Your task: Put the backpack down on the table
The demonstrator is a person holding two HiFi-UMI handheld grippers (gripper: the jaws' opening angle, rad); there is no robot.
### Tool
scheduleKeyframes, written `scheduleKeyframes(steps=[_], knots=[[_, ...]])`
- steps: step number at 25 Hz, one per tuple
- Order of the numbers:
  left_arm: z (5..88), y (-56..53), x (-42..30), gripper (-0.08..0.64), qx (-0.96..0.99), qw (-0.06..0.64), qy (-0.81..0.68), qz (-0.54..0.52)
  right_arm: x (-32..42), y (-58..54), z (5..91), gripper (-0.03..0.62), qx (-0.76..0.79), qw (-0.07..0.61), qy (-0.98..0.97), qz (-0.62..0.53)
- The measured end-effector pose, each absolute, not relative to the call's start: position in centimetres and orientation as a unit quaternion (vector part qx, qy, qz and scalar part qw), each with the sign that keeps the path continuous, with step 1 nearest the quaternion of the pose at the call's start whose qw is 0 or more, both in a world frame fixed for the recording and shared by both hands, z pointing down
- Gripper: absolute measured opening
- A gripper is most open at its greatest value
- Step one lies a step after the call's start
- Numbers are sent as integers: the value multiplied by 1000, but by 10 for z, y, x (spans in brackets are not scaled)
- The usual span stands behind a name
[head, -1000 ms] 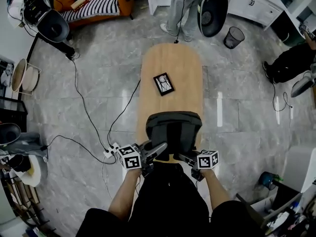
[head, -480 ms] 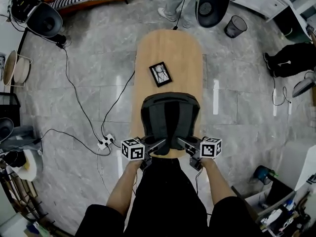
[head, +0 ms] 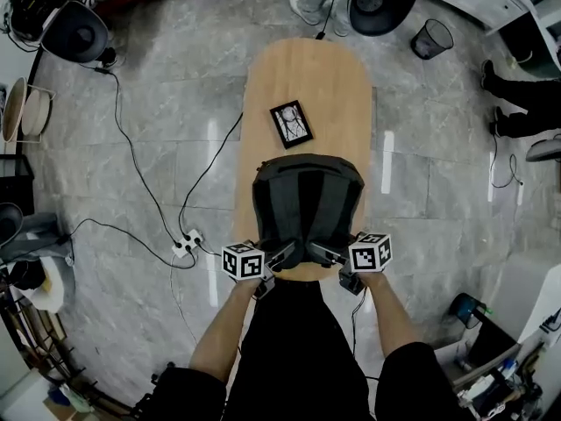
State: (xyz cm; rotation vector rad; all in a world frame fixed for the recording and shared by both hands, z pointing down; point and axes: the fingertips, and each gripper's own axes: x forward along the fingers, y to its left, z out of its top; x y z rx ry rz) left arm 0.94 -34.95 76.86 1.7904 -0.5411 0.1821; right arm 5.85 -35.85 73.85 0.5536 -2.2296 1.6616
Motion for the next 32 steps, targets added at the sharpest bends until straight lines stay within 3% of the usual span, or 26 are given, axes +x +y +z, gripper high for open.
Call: scheduleKeyframes(steps=[6,8,18,26,32], knots=[[790,-359,7,55,760,590,-262,73,77,-355,800,136,275,224,-737,576],[796,-363,8,52,761,585,-271,72,82,-360,810,94,294,214,-720,590],[834,-408,-1,52,729,583,-355,55,92,-400,849,98,352,173,-627,673],[858,-401,-11,48,696,618,-364,38,83,-392,871,86,366,233,-592,679],[869,-380,-9,46,683,636,-355,48,84,-370,881,86,354,241,-563,707]])
